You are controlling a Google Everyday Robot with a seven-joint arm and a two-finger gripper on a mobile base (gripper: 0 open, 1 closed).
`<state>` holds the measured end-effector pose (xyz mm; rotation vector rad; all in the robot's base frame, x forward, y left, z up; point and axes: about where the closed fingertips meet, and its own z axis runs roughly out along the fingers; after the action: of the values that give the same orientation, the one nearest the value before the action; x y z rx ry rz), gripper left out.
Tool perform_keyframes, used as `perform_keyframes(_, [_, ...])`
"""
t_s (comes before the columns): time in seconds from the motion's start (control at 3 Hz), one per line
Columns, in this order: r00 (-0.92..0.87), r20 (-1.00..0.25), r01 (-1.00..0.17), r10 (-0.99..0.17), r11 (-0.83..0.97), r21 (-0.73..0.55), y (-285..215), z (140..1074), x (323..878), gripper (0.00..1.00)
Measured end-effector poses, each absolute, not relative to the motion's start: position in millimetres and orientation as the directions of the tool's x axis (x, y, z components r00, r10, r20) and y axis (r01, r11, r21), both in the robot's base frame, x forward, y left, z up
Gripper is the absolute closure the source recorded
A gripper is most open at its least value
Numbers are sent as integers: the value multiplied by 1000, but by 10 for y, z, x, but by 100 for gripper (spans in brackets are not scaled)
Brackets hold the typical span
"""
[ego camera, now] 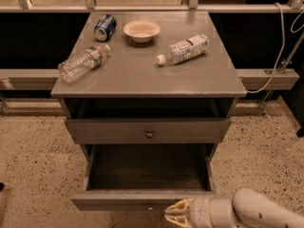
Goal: Close middle drawer
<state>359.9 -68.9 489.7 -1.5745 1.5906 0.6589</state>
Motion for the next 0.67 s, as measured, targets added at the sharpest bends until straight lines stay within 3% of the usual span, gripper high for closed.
perform_keyframes(0.33, [79,-816,-983,-573,91,-159,-668,4868,3593,88])
perform_keyframes(0.67, [45,-807,-985,-589,108,-134,-674,4696,3598,100])
